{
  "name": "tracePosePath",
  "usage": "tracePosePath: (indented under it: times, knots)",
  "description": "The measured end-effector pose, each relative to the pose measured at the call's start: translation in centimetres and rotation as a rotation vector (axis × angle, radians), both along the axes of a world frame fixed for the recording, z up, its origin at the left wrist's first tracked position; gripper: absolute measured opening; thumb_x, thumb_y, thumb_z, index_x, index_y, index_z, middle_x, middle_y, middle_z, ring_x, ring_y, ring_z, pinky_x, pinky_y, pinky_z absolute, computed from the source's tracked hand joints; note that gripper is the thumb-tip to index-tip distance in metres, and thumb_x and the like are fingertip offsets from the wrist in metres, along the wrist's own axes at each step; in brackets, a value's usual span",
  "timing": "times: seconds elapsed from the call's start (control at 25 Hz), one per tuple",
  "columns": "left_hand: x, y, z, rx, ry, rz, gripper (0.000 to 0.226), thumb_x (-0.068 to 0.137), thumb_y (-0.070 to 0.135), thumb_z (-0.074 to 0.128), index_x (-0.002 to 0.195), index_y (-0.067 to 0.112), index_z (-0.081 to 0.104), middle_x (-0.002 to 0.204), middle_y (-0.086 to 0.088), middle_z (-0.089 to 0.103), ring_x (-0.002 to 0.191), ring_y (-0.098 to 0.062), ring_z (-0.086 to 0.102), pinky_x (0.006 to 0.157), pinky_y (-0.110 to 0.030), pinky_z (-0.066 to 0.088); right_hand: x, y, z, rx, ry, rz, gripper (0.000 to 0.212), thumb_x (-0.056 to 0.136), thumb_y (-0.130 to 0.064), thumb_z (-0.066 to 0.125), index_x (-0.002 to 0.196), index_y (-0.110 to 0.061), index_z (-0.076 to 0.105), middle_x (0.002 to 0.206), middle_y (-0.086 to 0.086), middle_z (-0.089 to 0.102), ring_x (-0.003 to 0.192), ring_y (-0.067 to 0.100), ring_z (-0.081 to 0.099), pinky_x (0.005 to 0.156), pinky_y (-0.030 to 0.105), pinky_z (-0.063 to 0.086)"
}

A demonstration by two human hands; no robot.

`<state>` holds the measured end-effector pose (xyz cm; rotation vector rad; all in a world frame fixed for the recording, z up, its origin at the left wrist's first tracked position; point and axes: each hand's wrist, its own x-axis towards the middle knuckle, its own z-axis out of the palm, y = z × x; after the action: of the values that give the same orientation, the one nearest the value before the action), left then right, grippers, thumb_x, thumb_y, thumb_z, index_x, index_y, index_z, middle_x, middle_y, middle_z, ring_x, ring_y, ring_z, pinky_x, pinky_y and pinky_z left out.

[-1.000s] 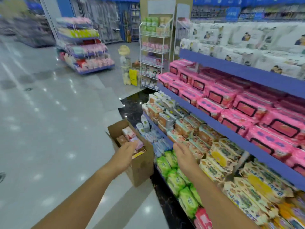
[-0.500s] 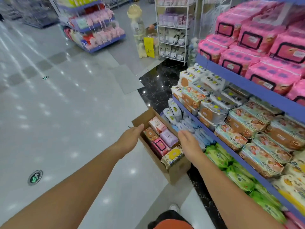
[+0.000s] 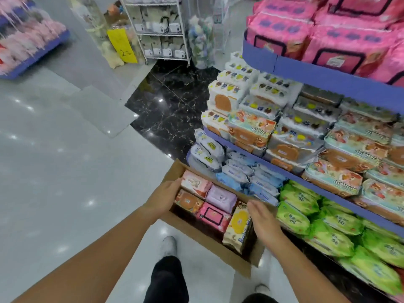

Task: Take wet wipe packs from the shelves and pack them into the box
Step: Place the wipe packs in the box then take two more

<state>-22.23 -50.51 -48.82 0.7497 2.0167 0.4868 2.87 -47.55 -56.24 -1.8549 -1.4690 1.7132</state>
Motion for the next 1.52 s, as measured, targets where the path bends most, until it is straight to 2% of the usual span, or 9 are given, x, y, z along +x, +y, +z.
tracePosePath:
  times: [0.2, 0.36, 0.64, 0.76, 0.84, 1.0, 1.2, 1.32, 1.52]
  knots:
    - [-9.7, 4.6, -12.6, -0.105, -0.084, -0.113, 0.024, 0.106, 0.048, 0.038, 0.087, 0.041, 0.049, 0.099, 0.017, 0.057, 0.097, -0.01, 0.053, 0.093, -0.03, 0.033, -9.2, 0.6, -12.1, -0.086, 0.011, -0.264, 0.045, 0.106, -0.044, 0.039, 0.142, -0.021, 0.049, 0.138, -0.009, 0.05, 0.125, 0.006, 0.044, 0.101, 0.023, 0.029]
    - [-14.5, 7.1, -23.7, -0.164, -0.12, -0.203, 0.017, 0.106, 0.048, 0.038, 0.108, 0.039, 0.053, 0.098, 0.022, 0.056, 0.103, -0.01, 0.056, 0.097, -0.033, 0.041, -14.5, 0.5, -22.4, -0.178, 0.067, -0.471, 0.021, 0.1, -0.049, 0.048, 0.105, -0.031, 0.058, 0.123, -0.005, 0.062, 0.11, 0.013, 0.056, 0.106, 0.035, 0.04]
    - [-18.2, 12.5, -41.2, -0.271, -0.337, -0.091, 0.052, 0.091, 0.054, 0.064, 0.131, 0.021, 0.056, 0.121, -0.003, 0.073, 0.093, -0.015, 0.075, 0.082, -0.036, 0.057, -18.5, 4.6, -36.4, -0.417, 0.199, -0.948, 0.036, 0.102, -0.05, 0.047, 0.132, -0.029, 0.049, 0.121, 0.004, 0.062, 0.103, 0.023, 0.063, 0.102, 0.043, 0.048]
    - [-16.4, 13.5, -44.2, -0.168, -0.403, 0.253, 0.071, 0.082, 0.04, 0.083, 0.131, 0.015, 0.038, 0.124, 0.001, 0.061, 0.097, -0.018, 0.068, 0.06, -0.028, 0.059, -19.4, 6.0, -38.8, -0.451, 0.333, -1.125, 0.033, 0.096, -0.05, 0.059, 0.122, -0.031, 0.057, 0.126, 0.014, 0.06, 0.112, 0.029, 0.06, 0.102, 0.041, 0.048]
    - [-14.8, 13.7, -44.9, -0.047, -0.435, 0.532, 0.072, 0.077, 0.025, 0.089, 0.127, 0.017, 0.037, 0.127, 0.004, 0.06, 0.106, -0.02, 0.065, 0.078, -0.034, 0.06, -19.9, 6.7, -39.6, -0.444, 0.439, -1.239, 0.028, 0.092, -0.045, 0.067, 0.112, -0.025, 0.063, 0.116, 0.014, 0.064, 0.108, 0.026, 0.062, 0.098, 0.037, 0.048]
    - [-11.4, 13.7, -45.2, -0.064, -0.712, 0.938, 0.028, 0.085, 0.015, 0.081, 0.107, 0.015, 0.064, 0.095, 0.004, 0.071, 0.071, -0.011, 0.072, 0.054, -0.021, 0.054, -19.8, 7.3, -40.6, -0.408, 0.537, -1.339, 0.038, 0.086, -0.028, 0.078, 0.12, -0.014, 0.066, 0.118, 0.014, 0.07, 0.11, 0.025, 0.065, 0.101, 0.034, 0.049]
    - [-10.0, 13.4, -46.6, -0.137, -0.864, 0.795, 0.043, 0.068, 0.015, 0.089, 0.107, 0.015, 0.071, 0.095, -0.004, 0.08, 0.097, -0.017, 0.074, 0.094, -0.03, 0.056, -20.2, 6.7, -41.5, -0.287, 0.58, -1.421, 0.032, 0.087, -0.019, 0.076, 0.117, -0.015, 0.068, 0.109, 0.011, 0.077, 0.099, 0.025, 0.074, 0.082, 0.037, 0.058]
    - [-11.0, 13.5, -46.8, -0.163, -0.841, 0.713, 0.056, 0.059, 0.025, 0.093, 0.109, 0.015, 0.07, 0.094, -0.005, 0.08, 0.097, -0.017, 0.072, 0.088, -0.028, 0.055, -20.1, 6.4, -41.6, -0.224, 0.575, -1.433, 0.035, 0.087, -0.017, 0.077, 0.12, -0.018, 0.068, 0.106, 0.006, 0.078, 0.091, 0.02, 0.076, 0.06, 0.028, 0.06]
    - [-11.7, 11.7, -45.3, -0.154, -0.84, 0.631, 0.058, 0.067, 0.025, 0.088, 0.12, 0.016, 0.065, 0.103, -0.013, 0.079, 0.104, -0.027, 0.073, 0.102, -0.047, 0.053, -18.5, 3.9, -40.3, -0.198, 0.59, -1.324, 0.041, 0.087, -0.019, 0.074, 0.128, -0.02, 0.065, 0.115, 0.004, 0.075, 0.104, 0.019, 0.073, 0.082, 0.035, 0.058]
